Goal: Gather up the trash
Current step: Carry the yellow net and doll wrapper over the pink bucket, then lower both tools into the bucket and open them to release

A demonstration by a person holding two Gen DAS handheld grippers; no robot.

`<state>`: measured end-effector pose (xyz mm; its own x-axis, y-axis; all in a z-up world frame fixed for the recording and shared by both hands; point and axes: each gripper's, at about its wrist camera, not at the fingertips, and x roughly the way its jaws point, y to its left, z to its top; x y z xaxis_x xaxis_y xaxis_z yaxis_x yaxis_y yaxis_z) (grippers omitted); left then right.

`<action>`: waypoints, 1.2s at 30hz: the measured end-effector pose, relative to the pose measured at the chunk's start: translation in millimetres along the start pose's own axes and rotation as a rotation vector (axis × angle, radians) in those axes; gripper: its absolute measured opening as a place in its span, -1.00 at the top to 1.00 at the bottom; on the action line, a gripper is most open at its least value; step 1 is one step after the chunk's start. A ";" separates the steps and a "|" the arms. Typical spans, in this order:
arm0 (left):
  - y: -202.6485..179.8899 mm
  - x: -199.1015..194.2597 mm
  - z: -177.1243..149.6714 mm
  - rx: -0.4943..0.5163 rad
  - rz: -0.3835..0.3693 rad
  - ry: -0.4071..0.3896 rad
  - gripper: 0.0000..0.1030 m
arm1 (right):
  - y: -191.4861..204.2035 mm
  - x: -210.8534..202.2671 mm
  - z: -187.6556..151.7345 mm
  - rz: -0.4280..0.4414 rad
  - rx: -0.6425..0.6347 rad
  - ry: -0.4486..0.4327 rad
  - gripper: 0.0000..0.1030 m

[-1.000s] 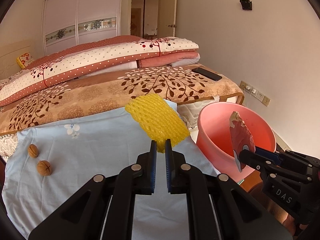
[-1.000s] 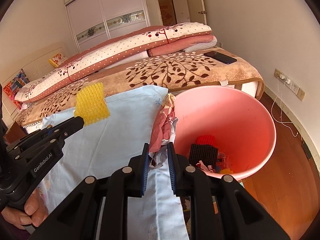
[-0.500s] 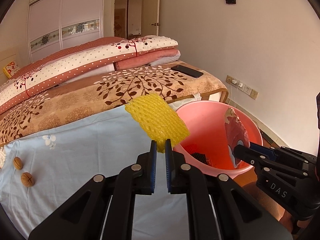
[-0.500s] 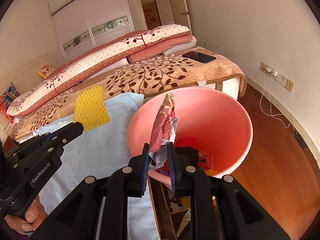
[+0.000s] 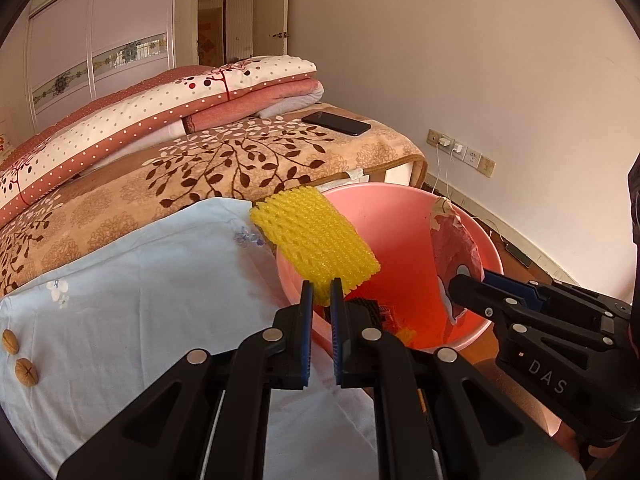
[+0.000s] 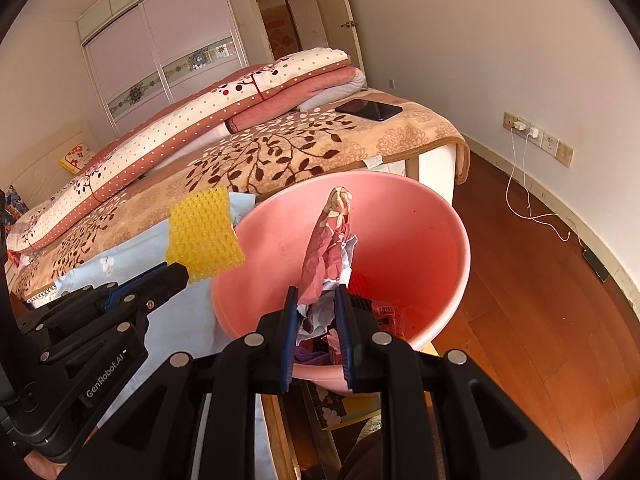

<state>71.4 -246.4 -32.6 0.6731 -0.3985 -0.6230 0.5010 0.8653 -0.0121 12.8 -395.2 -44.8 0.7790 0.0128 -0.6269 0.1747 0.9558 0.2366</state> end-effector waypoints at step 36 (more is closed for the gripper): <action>-43.1 44.6 8.5 0.080 -0.070 0.069 0.79 | -41.3 30.1 0.3 -0.043 0.077 0.026 0.65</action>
<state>84.4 -304.0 -53.2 0.5976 -0.4328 -0.6749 0.5893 0.8079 0.0037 29.3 -434.4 -73.2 0.7541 -0.0188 -0.6565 0.2542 0.9300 0.2654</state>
